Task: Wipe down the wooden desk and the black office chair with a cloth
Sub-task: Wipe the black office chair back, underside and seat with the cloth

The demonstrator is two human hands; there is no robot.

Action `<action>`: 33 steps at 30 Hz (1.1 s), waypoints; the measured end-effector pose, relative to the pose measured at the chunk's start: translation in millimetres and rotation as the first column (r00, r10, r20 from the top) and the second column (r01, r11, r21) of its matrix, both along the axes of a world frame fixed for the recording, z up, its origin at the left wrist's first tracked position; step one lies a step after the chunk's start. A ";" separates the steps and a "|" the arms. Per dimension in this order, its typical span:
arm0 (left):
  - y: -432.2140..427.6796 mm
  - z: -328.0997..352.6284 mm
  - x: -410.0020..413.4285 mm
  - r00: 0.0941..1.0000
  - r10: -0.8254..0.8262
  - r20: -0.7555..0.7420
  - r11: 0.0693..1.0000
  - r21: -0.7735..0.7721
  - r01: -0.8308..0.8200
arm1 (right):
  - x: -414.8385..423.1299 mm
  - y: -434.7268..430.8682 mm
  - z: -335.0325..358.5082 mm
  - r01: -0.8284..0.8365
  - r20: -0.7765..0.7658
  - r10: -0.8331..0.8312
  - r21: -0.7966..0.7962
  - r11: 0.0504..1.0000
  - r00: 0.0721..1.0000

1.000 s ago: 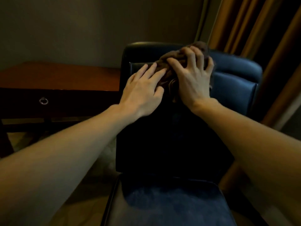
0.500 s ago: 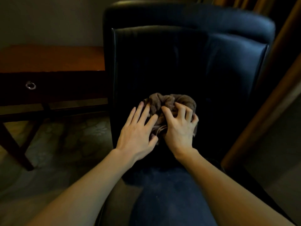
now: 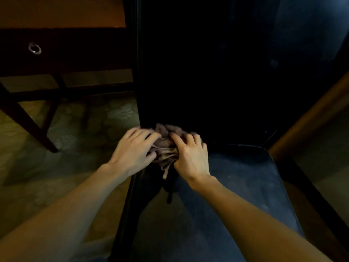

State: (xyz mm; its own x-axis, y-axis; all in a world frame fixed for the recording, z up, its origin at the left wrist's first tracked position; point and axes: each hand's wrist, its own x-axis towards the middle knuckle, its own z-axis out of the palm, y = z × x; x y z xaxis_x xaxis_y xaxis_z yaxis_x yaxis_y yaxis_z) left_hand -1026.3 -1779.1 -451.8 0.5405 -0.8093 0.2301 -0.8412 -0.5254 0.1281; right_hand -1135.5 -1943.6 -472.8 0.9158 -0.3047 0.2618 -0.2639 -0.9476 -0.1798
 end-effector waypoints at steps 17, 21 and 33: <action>-20.6 -84.1 16.9 0.800 0.206 -0.564 0.971 0.015 -0.239 | 71.0 -8.2 -49.6 -0.023 -0.333 0.067 0.135 0.991 0.941; -17.3 -96.0 12.7 0.870 0.195 -0.453 0.954 -0.119 -0.276 | 65.4 -2.7 -54.9 -0.039 -0.280 0.079 0.148 0.988 0.957; 53.8 -66.3 -92.2 0.845 0.272 -0.461 0.962 0.124 -0.241 | -49.9 73.9 -41.3 -0.071 -0.341 0.168 0.280 0.957 0.925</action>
State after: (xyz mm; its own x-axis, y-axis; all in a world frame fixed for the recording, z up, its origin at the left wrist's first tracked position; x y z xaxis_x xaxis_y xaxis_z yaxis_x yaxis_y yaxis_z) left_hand -1118.5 -1725.4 -518.1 0.7619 -0.6307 -0.1477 -0.5227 -0.7333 0.4349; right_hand -1185.5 -1869.6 -514.2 0.9663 -0.1994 -0.1628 -0.2444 -0.9093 -0.3367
